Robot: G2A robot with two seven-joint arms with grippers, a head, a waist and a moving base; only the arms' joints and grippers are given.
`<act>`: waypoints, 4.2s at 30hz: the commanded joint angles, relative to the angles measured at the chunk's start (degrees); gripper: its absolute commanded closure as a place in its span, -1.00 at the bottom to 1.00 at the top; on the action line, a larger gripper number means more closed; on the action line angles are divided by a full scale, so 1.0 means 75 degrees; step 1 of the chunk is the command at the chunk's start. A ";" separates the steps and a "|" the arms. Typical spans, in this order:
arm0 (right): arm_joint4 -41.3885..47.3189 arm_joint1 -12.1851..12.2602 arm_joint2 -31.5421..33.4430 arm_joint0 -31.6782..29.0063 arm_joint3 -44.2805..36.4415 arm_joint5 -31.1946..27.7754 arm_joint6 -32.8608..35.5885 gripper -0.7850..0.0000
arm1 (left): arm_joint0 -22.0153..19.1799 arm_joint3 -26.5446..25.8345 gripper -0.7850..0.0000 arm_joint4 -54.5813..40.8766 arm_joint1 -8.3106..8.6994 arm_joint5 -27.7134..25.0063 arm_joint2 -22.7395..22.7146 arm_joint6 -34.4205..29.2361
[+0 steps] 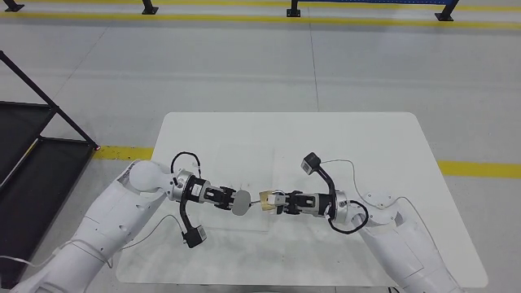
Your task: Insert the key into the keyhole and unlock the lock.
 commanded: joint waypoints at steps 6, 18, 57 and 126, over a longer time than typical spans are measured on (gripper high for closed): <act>0.0001 0.0004 -0.0026 0.0001 -0.0024 -0.0001 -0.0003 1.00 | -0.0027 0.0012 1.00 -0.0002 0.0023 0.0029 0.0052 -0.0029; -0.0036 0.0002 -0.0114 -0.0014 -0.0058 -0.0005 -0.0049 1.00 | -0.0073 -0.0001 1.00 -0.0003 0.0039 0.0059 0.0159 -0.0060; -0.0042 0.0080 -0.0162 0.0192 -0.0086 0.0093 0.0653 1.00 | -0.0420 -0.0149 1.00 -0.0093 0.0193 -0.0043 0.0803 0.0043; 0.0811 0.0329 -0.2010 0.3276 0.1086 0.1299 0.3604 1.00 | -0.1704 -0.0652 1.00 -0.1092 0.0667 -0.1271 0.1899 0.1274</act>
